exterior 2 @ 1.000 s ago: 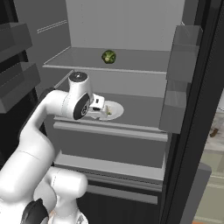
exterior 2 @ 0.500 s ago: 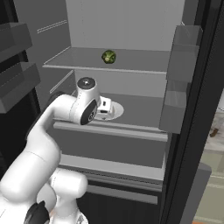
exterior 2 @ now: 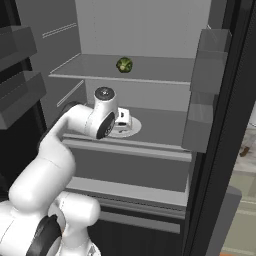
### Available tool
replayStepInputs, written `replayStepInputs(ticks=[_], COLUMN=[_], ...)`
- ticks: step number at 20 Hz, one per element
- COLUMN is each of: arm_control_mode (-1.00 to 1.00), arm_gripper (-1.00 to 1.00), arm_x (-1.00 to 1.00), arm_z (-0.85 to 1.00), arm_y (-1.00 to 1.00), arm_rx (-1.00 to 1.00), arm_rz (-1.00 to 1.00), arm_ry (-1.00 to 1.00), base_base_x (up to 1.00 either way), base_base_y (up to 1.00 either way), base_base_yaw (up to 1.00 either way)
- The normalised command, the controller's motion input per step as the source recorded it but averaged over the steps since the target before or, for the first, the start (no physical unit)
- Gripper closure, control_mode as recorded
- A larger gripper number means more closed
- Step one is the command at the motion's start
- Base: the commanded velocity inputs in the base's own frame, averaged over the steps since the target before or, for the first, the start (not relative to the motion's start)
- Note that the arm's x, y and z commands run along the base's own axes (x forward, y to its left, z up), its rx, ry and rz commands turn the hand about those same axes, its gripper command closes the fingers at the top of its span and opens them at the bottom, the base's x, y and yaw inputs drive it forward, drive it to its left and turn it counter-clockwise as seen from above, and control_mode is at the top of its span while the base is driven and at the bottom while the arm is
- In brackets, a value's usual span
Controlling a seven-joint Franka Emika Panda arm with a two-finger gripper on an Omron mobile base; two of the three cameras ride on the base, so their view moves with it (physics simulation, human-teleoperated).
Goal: Retrieve the fish from the fridge and place it on the cutting board.
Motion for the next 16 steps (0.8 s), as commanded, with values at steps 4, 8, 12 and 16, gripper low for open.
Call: replayStepInputs(ticks=[4, 8, 12, 16], arm_control_mode=[-1.00, -1.00, -1.00, -1.00], arm_gripper=[-1.00, -1.00, -1.00, -1.00], arm_x=[0.23, 0.22, 0.25, 0.31], arm_z=[-0.08, -0.23, -0.31, -0.21], arm_y=[0.00, 0.00, 0.00, 0.00], arm_rx=[0.00, -0.04, -0.05, -0.05], arm_rz=[0.07, 0.05, 0.03, 0.01], arm_ry=[0.00, 0.00, 0.00, 0.00], base_base_x=[0.00, 0.00, 0.00, 0.00], base_base_y=[0.00, 0.00, 0.00, 0.00], base_base_yaw=[0.00, 0.00, 0.00, 0.00])
